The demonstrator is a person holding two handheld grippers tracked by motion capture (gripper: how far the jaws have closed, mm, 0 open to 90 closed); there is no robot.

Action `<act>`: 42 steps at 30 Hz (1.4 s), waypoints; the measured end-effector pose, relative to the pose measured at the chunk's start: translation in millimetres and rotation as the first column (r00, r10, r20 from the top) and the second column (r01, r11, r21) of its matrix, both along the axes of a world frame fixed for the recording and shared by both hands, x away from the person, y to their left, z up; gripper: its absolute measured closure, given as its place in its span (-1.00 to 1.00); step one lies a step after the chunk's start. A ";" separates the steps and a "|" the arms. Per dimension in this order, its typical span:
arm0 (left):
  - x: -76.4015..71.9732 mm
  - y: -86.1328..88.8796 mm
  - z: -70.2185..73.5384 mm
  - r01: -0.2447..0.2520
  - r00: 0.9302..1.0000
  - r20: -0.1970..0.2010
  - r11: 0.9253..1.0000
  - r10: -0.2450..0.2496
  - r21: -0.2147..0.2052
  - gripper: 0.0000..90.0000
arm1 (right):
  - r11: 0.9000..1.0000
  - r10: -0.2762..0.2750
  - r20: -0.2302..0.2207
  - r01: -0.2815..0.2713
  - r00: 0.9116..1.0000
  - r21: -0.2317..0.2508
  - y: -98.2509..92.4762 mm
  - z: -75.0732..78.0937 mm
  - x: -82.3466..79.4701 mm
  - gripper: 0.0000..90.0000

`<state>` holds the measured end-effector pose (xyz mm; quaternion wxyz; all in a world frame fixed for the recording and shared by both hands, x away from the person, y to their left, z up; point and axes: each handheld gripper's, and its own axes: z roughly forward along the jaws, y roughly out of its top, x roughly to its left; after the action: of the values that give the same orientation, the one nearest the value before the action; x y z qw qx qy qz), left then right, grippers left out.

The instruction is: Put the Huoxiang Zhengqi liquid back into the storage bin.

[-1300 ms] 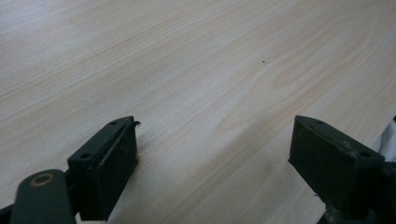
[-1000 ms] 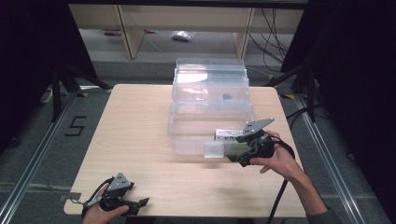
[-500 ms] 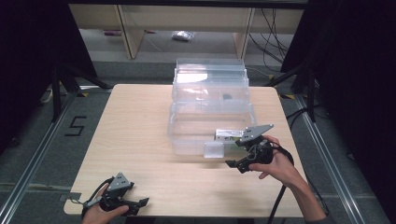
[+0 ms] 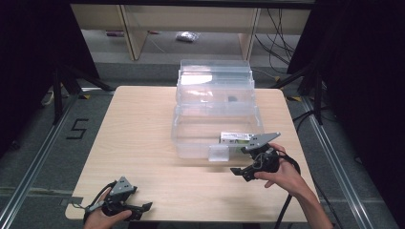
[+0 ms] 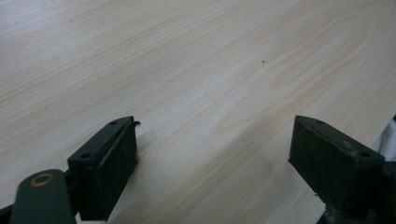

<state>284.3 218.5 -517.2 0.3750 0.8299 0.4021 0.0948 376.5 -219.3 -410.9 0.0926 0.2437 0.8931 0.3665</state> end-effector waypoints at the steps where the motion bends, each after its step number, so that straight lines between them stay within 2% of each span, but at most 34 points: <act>1: -0.1 -0.8 -0.4 -0.007 1.000 0.002 1.000 0.007 -0.009 -0.67 | 1.000 -0.001 -0.006 0.001 1.000 -0.010 -1.1 0.4 -0.7 -0.63; 3: -0.1 -0.3 -0.2 -0.002 1.000 0.001 1.000 0.002 -0.002 -0.67 | 1.000 -0.012 -0.007 0.012 1.000 0.002 -0.6 -2.4 -3.1 -0.63; 6: -0.1 -0.2 -0.2 -0.001 1.000 0.002 1.000 0.001 -0.001 -0.67 | 1.000 -0.017 -0.012 0.017 1.000 -0.009 -2.2 -4.4 -5.4 -0.63; 10: -0.1 -0.2 -0.1 -0.001 1.000 0.001 1.000 0.001 -0.001 -0.67 | 1.000 -0.020 0.001 0.020 1.000 -0.015 -3.5 -6.6 -8.2 -0.63; 13: -0.2 -0.1 0.1 -0.002 1.000 0.001 1.000 0.002 0.000 -0.67 | 1.000 -0.013 0.019 0.013 1.000 0.006 -2.5 -11.1 -9.8 -0.63; 14: -0.2 -0.2 0.0 -0.001 1.000 0.001 1.000 0.001 -0.001 -0.67 | 1.000 -0.022 0.009 0.022 1.000 -0.010 -3.6 -10.3 -11.0 -0.63; 16: -0.1 -0.3 -0.5 -0.001 1.000 0.005 1.000 0.001 -0.006 -0.67 | 1.000 -0.025 -0.003 0.025 1.000 -0.005 -2.7 -12.7 -13.2 -0.63; 17: -0.3 -0.5 -0.9 -0.001 1.000 0.009 1.000 0.001 -0.009 -0.67 | 1.000 -0.025 0.014 0.025 1.000 0.002 -2.7 -14.9 -12.8 -0.63; 18: -0.6 -0.5 -0.6 -0.001 1.000 0.006 1.000 0.001 -0.009 -0.67 | 1.000 -0.014 0.008 0.014 1.000 -0.006 -3.8 -14.9 -13.0 -0.63; 19: -0.9 -0.4 -0.3 -0.004 1.000 0.001 1.000 0.004 -0.007 -0.67 | 1.000 -0.029 0.015 0.029 0.999 -0.005 -4.6 -16.1 -13.8 -0.63; 24: -0.1 -0.6 -0.8 0.000 1.000 0.007 1.000 0.000 -0.010 -0.67 | 0.999 -0.042 -0.011 0.042 0.999 -0.001 -7.7 -22.6 -16.8 -0.63; 25: -0.1 -0.5 -0.8 -0.001 1.000 0.007 1.000 0.001 -0.009 -0.67 | 0.999 -0.046 0.004 0.046 0.999 0.004 -9.0 -24.7 -16.3 -0.63; 27: 0.0 -0.1 -0.8 0.000 1.000 0.006 1.000 0.000 -0.006 -0.67 | 0.999 -0.049 -0.002 0.049 0.999 -0.004 -12.0 -26.2 -16.9 -0.63; 28: -0.1 -0.6 -1.0 -0.003 1.000 0.007 1.000 0.003 -0.008 -0.67 | 0.998 -0.058 -0.014 0.058 0.998 0.007 -12.5 -27.3 -18.5 -0.63; 29: 0.0 -0.4 -0.4 -0.001 1.000 0.008 1.000 0.001 0.003 -0.67 | 0.998 -0.062 -0.004 0.062 0.998 0.011 -13.5 -28.7 -18.9 -0.63; 30: -0.8 -1.0 -0.5 -0.009 1.000 0.012 1.000 0.009 0.000 -0.67 | 0.999 -0.051 -0.005 0.051 0.999 0.008 -14.9 -28.8 -19.6 -0.63; 31: -1.2 -2.2 -1.2 -0.015 1.000 0.011 1.000 0.016 -0.025 -0.67 | 0.999 -0.045 0.000 0.045 0.999 0.010 -16.3 -29.9 -19.9 -0.63; 32: -0.9 -0.4 -0.2 -0.002 1.000 0.004 1.000 0.002 -0.005 -0.67 | 0.999 -0.051 -0.002 0.051 0.999 0.011 -17.3 -31.5 -21.5 -0.63; 33: -0.7 -0.3 -0.2 -0.005 1.000 0.007 1.000 0.005 -0.005 -0.67 | 0.998 -0.068 -0.020 0.068 0.997 0.007 -18.1 -31.7 -23.5 -0.63; 37: -0.3 -0.4 -0.3 0.003 1.000 0.008 1.000 -0.003 -0.002 -0.67 | 0.997 -0.072 -0.021 0.072 0.997 0.017 -21.0 -38.5 -27.6 -0.63; 40: -0.5 -0.4 -0.4 -0.002 1.000 0.007 1.000 0.002 -0.006 -0.67 | 0.998 -0.060 -0.032 0.061 0.998 0.008 -24.4 -41.9 -28.8 -0.63; 42: -0.5 -0.3 -0.3 0.000 1.000 0.008 1.000 0.000 -0.004 -0.67 | 0.997 -0.080 -0.047 0.080 0.996 0.011 -26.1 -43.3 -31.7 -0.63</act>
<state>283.8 218.1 -517.4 0.3782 0.8288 0.4008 0.0972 344.9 -245.4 -454.2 0.0850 0.2883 0.8822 0.3624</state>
